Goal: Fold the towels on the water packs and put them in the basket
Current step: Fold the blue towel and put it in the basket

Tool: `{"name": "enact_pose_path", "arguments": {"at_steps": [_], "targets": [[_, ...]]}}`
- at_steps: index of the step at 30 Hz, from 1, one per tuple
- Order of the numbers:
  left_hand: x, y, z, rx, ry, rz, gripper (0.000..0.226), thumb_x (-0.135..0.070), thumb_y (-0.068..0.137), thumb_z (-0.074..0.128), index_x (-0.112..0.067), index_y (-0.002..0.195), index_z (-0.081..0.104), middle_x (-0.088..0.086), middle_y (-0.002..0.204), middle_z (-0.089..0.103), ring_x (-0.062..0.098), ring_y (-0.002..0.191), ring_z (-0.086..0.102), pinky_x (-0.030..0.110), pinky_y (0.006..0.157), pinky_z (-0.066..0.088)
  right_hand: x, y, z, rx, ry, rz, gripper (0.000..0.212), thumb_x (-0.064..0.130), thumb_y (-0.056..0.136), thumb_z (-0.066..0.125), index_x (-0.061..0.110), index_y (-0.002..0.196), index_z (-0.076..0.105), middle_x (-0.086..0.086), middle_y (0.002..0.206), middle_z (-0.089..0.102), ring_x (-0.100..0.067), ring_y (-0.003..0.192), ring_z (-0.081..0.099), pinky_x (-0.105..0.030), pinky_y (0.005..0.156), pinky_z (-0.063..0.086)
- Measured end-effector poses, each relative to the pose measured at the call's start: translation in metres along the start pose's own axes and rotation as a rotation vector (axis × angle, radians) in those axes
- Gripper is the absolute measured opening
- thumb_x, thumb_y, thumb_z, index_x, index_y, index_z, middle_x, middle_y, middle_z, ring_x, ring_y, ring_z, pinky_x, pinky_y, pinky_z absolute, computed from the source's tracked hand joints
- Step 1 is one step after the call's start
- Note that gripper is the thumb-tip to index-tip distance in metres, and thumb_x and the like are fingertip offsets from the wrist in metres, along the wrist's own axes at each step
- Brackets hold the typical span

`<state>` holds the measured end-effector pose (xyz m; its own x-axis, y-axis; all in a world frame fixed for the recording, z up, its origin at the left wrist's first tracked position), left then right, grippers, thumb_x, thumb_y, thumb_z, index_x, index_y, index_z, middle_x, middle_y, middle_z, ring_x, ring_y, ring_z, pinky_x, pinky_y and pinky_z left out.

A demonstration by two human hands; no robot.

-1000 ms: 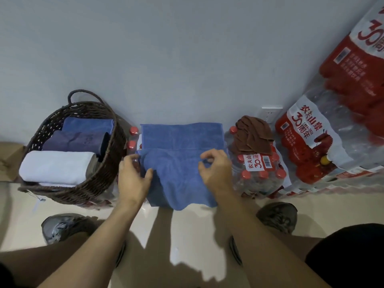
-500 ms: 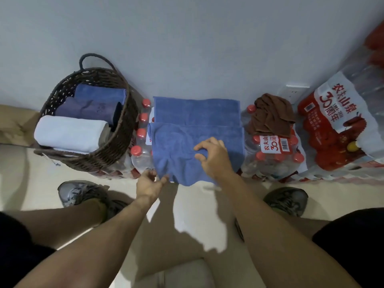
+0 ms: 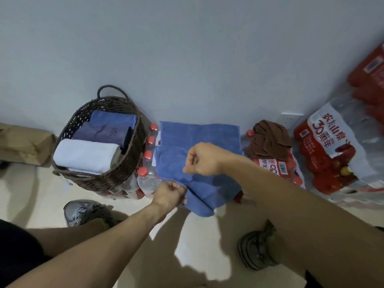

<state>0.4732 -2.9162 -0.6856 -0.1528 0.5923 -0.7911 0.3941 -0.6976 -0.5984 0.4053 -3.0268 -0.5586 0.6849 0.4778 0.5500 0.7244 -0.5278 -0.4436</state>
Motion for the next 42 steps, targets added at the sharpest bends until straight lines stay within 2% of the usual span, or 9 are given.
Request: {"name": "enact_pose_path", "arguments": {"at_steps": [4,6,10,19,24,28,31,37,42], "targets": [[-0.051,-0.016,0.017,0.141,0.060,0.007,0.020,-0.011,0.095,0.061,-0.009,0.079,0.049,0.012,0.056,0.066,0.019,0.045,0.062,0.028,0.045,0.053,-0.006,-0.027,0.012,0.244,-0.310,0.026,0.053,0.049,0.085,0.069,0.004,0.112,0.063,-0.010,0.092,0.071,-0.029,0.087,0.064,-0.031,0.068,0.045],[-0.080,-0.023,0.021,0.194,0.035,0.029,0.019,-0.012,0.094,0.062,-0.008,0.080,0.049,0.014,0.057,0.067,0.022,0.046,0.064,0.028,0.044,0.051,-0.017,-0.038,0.007,0.177,-0.244,0.022,0.063,0.054,0.083,0.068,0.008,0.124,0.052,-0.005,0.090,0.067,-0.023,0.083,0.061,-0.032,0.071,0.045],[-0.134,-0.036,0.029,0.307,0.058,0.127,0.012,-0.009,0.092,0.065,-0.005,0.087,0.055,0.012,0.065,0.070,0.020,0.054,0.068,0.029,0.053,0.053,-0.027,-0.047,-0.016,-0.140,0.282,-0.043,0.039,0.037,0.082,0.077,0.015,0.105,0.054,-0.002,0.083,0.065,-0.017,0.074,0.063,-0.038,0.072,0.054],[-0.161,-0.050,0.000,0.480,0.516,0.205,0.034,-0.019,0.076,0.083,-0.003,0.099,0.064,0.006,0.073,0.066,0.018,0.064,0.059,0.034,0.068,0.049,-0.018,-0.025,-0.038,-0.256,0.826,0.002,0.015,0.021,0.090,0.071,0.009,0.089,0.061,-0.003,0.065,0.070,-0.021,0.063,0.072,-0.034,0.058,0.061],[-0.182,-0.048,0.001,0.458,0.564,0.305,0.017,-0.019,0.084,0.077,-0.006,0.086,0.066,0.008,0.071,0.070,0.025,0.062,0.062,0.037,0.064,0.050,-0.024,-0.020,-0.046,-0.321,0.815,0.073,0.026,0.031,0.089,0.071,0.011,0.100,0.059,-0.011,0.092,0.070,-0.022,0.077,0.073,-0.034,0.064,0.061],[-0.198,-0.047,-0.011,0.371,0.444,0.296,0.019,-0.016,0.082,0.078,-0.003,0.091,0.067,0.011,0.073,0.074,0.031,0.065,0.070,0.054,0.075,0.056,-0.014,-0.037,-0.074,-0.497,0.371,0.042,0.026,0.053,0.090,0.059,0.028,0.095,0.054,0.010,0.093,0.062,0.002,0.078,0.060,-0.012,0.060,0.044],[-0.207,-0.048,-0.021,0.334,0.203,0.223,0.026,-0.011,0.077,0.079,0.004,0.092,0.064,0.011,0.070,0.069,0.025,0.059,0.068,0.038,0.068,0.062,0.014,-0.043,-0.069,-0.332,0.395,-0.093,0.023,0.055,0.085,0.062,0.036,0.094,0.052,0.015,0.085,0.061,0.005,0.070,0.058,-0.011,0.058,0.044],[-0.218,-0.052,-0.024,0.343,-0.153,0.053,0.010,-0.006,0.076,0.074,-0.002,0.067,0.071,0.021,0.087,0.072,0.021,0.071,0.073,0.022,0.058,0.058,0.039,-0.054,-0.084,-0.412,0.406,-0.259,0.023,0.029,0.086,0.073,0.023,0.096,0.053,0.001,0.079,0.060,-0.016,0.067,0.058,-0.023,0.063,0.051],[-0.233,-0.050,-0.043,0.265,0.236,0.256,0.048,-0.036,0.064,0.082,-0.011,0.099,0.063,0.006,0.090,0.073,0.016,0.075,0.071,0.030,0.075,0.060,0.034,-0.049,-0.088,-0.357,0.548,-0.258,0.007,0.025,0.088,0.073,0.023,0.090,0.067,-0.003,0.078,0.070,-0.021,0.068,0.067,-0.032,0.066,0.056]]}}
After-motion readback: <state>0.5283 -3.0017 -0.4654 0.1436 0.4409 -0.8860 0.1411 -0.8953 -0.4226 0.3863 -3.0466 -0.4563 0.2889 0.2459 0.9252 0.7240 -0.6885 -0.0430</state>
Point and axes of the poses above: each hand's wrist, its own y-axis towards the middle knuckle, its own z-axis out of the palm, x = y × z, the point moved 10 cm from there along y, towards the middle knuckle
